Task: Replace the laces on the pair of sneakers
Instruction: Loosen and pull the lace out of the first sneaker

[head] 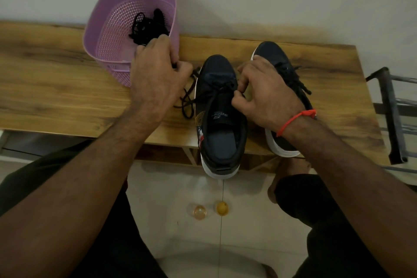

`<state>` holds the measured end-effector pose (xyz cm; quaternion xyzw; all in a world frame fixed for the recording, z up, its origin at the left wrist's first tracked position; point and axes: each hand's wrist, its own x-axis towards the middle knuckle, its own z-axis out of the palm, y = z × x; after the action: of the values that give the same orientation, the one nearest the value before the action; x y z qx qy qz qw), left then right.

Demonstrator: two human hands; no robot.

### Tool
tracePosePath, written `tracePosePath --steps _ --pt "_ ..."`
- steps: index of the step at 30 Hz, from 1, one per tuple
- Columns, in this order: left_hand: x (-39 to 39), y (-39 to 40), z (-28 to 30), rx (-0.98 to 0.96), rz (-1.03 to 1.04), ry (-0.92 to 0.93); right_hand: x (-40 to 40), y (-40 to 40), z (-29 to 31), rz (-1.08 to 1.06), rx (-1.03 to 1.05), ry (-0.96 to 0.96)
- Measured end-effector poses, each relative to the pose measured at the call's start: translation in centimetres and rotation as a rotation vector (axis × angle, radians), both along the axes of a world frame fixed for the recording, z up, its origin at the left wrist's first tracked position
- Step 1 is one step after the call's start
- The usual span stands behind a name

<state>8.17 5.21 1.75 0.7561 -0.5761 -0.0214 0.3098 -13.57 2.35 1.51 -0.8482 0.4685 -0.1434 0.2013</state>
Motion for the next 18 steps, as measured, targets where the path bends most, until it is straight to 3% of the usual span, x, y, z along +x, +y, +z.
tracePosePath --steps 7,11,18 --pt "-2.6 1.0 -1.1 0.087 -0.300 -0.138 0.1 0.2 -0.1 0.009 -0.015 0.005" --pt "-4.2 1.5 -2.7 0.175 -0.329 -0.211 0.1 0.2 -0.1 0.007 0.004 0.003" --pt "-2.5 0.5 -1.6 0.138 -0.199 0.038 0.1 0.1 -0.1 0.009 -0.014 0.006"
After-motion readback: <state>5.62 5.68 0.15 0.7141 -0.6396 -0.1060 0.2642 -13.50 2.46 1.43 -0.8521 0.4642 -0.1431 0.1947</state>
